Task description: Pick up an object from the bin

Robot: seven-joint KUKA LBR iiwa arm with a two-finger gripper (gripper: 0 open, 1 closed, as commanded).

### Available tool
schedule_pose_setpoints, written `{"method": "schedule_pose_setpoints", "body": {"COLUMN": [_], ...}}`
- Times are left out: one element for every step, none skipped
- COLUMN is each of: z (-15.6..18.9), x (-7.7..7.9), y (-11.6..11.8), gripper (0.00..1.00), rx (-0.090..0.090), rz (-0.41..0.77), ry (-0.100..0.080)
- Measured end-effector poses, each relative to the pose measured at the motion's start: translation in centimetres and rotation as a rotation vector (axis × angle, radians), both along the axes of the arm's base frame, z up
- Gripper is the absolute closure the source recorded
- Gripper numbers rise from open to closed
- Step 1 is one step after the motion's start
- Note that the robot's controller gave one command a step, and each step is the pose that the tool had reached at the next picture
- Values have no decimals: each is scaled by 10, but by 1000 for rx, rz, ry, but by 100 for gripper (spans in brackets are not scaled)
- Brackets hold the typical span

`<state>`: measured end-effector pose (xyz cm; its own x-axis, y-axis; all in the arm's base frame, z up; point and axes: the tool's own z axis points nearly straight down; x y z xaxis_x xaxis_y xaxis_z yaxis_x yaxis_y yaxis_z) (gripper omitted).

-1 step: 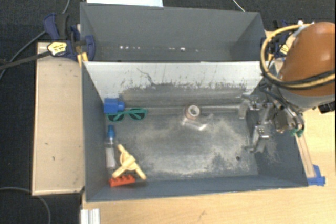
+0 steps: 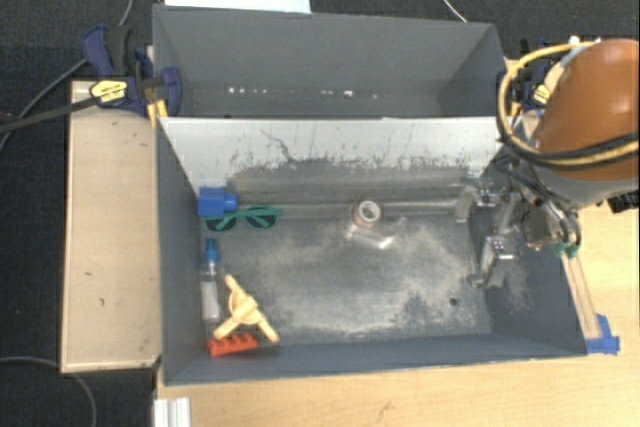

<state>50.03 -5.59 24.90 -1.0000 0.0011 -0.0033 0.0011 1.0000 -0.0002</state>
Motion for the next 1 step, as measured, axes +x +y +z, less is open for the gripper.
{"method": "schedule_pose_setpoints", "body": {"z": [-164], "x": [62], "y": [85], "gripper": [0], "rx": [3], "rz": [-164], "ry": [2]}}
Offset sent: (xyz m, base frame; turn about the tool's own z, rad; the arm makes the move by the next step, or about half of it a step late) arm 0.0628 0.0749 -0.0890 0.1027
